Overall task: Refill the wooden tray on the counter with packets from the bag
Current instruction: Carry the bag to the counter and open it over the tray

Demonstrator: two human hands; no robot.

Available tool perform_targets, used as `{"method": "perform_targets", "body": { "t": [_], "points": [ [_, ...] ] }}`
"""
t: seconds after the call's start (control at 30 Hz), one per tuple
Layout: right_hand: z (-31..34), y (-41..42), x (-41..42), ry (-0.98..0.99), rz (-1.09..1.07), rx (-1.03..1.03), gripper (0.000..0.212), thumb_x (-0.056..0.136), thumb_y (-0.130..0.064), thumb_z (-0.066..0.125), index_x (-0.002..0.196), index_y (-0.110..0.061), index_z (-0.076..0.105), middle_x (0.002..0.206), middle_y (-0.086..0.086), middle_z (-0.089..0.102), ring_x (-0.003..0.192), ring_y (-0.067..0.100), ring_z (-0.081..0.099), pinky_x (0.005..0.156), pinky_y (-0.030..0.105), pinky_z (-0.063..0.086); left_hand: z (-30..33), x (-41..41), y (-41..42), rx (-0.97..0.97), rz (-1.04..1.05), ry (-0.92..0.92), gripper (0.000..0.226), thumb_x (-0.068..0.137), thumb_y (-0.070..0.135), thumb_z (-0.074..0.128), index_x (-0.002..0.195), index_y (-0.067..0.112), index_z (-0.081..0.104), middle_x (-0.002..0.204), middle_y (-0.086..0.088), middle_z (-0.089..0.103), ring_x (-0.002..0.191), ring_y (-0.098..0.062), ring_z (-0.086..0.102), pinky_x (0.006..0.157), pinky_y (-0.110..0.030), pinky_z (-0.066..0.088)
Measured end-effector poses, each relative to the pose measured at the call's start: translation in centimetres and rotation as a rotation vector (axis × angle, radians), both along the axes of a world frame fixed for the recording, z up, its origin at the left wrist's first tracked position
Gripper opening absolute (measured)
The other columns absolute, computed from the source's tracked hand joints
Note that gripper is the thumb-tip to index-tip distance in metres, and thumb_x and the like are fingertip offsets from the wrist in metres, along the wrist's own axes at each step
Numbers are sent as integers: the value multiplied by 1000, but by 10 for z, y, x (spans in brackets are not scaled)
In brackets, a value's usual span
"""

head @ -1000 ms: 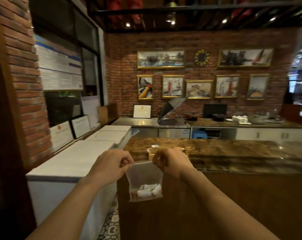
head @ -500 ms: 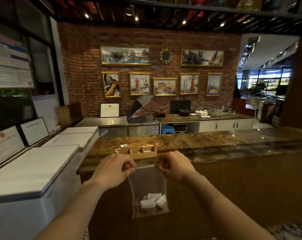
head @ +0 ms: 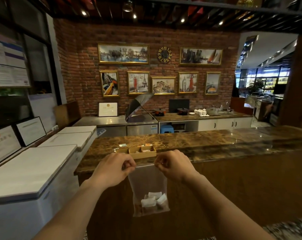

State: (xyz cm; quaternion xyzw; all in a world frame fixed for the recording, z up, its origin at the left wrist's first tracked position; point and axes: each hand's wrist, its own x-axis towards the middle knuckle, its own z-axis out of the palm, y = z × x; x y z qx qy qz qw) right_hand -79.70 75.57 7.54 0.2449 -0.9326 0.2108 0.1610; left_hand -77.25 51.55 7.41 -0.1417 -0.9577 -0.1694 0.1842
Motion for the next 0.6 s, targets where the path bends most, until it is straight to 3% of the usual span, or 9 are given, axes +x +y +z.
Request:
{"method": "perform_targets", "body": {
  "t": [0.2, 0.37, 0.6],
  "points": [
    [-3, 13, -17, 23, 23, -24, 10, 95, -30, 66, 103, -32, 72, 99, -12, 71, 83, 1, 60, 67, 14, 43, 0, -14, 14, 3, 27, -23, 9, 90, 35, 72, 94, 42, 67, 92, 24, 62, 88, 4, 58, 78, -25, 52],
    [-13, 22, -38, -23, 44, -32, 10, 93, -30, 67, 101, -35, 70, 98, -12, 71, 87, 4, 64, 80, 29, 58, -7, -26, 24, 1, 51, -10, 9, 88, 33, 73, 93, 40, 69, 89, 23, 61, 85, 4, 57, 71, -19, 45],
    [-25, 17, -85, -47, 54, -44, 11, 92, -30, 68, 101, -36, 69, 101, -11, 72, 92, 5, 65, 83, 34, 59, -17, -62, 24, 19, 107, -22, 5, 89, 36, 72, 93, 40, 70, 87, 22, 63, 84, 3, 58, 65, -19, 43]
  ]
}}
